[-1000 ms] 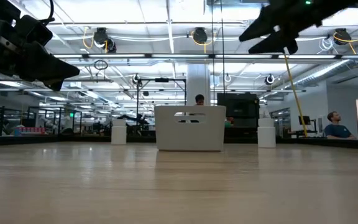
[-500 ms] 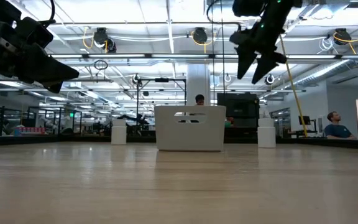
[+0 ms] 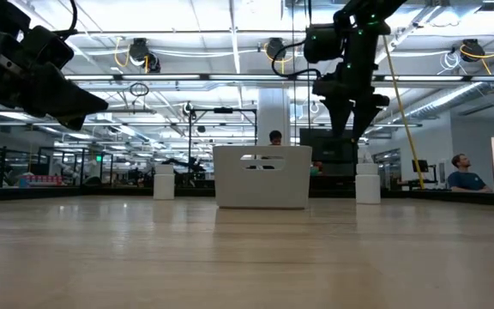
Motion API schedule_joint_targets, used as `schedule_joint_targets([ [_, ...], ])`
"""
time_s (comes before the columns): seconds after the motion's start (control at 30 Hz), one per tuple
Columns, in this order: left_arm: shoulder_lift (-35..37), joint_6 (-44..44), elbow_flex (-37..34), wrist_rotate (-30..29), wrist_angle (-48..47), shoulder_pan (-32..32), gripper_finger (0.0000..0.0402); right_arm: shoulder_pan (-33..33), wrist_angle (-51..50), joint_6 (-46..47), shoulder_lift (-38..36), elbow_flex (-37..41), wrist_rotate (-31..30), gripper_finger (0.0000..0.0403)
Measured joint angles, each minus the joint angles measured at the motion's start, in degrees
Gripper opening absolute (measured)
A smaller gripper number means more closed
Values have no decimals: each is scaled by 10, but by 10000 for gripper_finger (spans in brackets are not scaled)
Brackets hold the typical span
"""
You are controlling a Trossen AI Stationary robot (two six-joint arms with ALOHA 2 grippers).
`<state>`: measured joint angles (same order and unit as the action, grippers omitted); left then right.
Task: Pick and place pill bottles into a basket
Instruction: Put the white pill bottle into the gray bin
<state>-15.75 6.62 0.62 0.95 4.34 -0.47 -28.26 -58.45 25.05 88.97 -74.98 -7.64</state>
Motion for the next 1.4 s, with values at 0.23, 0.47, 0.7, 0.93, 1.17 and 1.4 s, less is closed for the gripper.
schedule_joint_targets([
  [0.23, 0, 11, 0, 0, 0, 0, 31, 6, -6, 7, 0, 28, 0, 284],
  [0.47, 0, 11, 0, 0, 0, 0, 31, 6, 31, 1, 0, 76, 2, 287],
  [0.7, 0, 11, 0, 0, 0, 0, 31, 6, 47, 2, 0, 100, 4, 287],
  [0.93, 0, 12, 0, 0, 0, 0, 31, 8, 74, 8, 0, 134, 48, 284],
  [1.17, 0, 12, 0, 0, -1, 0, 31, 8, 97, 8, 0, 146, 48, 282],
  [1.4, 0, 12, 0, 0, 0, 0, 31, 8, 95, 8, -1, 146, 48, 270],
])
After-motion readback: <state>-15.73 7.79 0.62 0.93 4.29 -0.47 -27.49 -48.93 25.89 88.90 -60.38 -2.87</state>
